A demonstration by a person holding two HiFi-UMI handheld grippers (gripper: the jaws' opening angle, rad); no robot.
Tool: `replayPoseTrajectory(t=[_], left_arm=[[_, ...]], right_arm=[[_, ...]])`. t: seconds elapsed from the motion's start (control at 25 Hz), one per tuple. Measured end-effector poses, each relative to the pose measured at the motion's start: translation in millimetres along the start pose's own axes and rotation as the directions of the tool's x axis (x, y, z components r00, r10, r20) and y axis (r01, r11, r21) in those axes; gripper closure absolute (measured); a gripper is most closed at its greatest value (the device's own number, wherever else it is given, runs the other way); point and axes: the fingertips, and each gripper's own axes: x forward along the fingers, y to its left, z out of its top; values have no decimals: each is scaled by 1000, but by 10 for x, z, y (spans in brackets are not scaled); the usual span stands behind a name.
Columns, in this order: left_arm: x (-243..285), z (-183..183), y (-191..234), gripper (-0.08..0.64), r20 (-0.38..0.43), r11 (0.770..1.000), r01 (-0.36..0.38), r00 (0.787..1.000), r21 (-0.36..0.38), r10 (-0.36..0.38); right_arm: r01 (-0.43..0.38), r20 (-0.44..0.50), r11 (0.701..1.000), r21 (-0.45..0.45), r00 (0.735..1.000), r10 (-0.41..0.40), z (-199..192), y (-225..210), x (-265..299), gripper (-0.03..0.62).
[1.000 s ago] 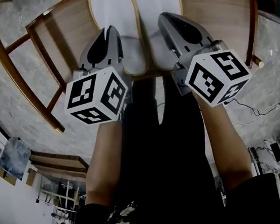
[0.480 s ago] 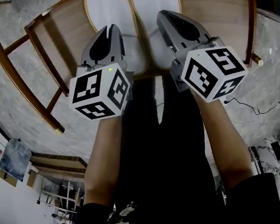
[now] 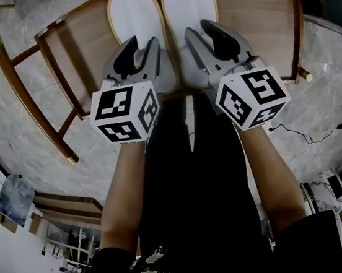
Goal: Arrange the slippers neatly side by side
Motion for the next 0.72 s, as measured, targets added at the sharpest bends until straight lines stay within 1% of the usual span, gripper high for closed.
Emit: replayPoseTrajectory(t=[0.16,0.24,0.32,0.36,0.4,0.44,0.48,0.56,0.6,0.68,0.72], left_arm=[[-82,18,-42,399,1,1000,9,1000,16,-9],[-241,-1,-27,399,1,1000,5,1000,0,-5],[-469,-8,-9,405,10,1000,-2,1000,-28,2],[-589,14,-11,424,22,999,-2,1000,-35,3],[-709,62,-24,464,43,999,2,999,-33,-1],[-831,137,-56,532,73,1000,12,997,-20,-11],[-960,230,-112,549,107,1000,27,994,5,-27],[-1241,442,-302,557,172,994,57,982,91,-72],[-1395,557,-421,557,203,988,64,975,141,-93],[-1736,854,-648,557,275,974,62,954,218,-122],[-1924,1042,-744,558,324,969,53,937,243,-132]], right_arm=[[-8,32,1000,-30,999,9,104,71,-95,472],[-16,46,999,-39,999,18,177,152,-184,472],[-37,86,998,-60,995,42,322,270,-332,472],[-48,119,996,-79,991,57,433,336,-426,499],[-56,151,993,-105,986,71,556,407,-525,526],[-60,179,989,-132,980,83,679,483,-628,557],[-61,201,986,-158,975,92,794,564,-736,586],[-56,233,979,-198,967,103,991,743,-983,592],[-55,247,975,-216,963,109,1078,844,-1120,594],[-57,283,965,-255,950,131,1253,1076,-1397,594],[-57,305,958,-279,941,145,1352,1201,-1532,594]])
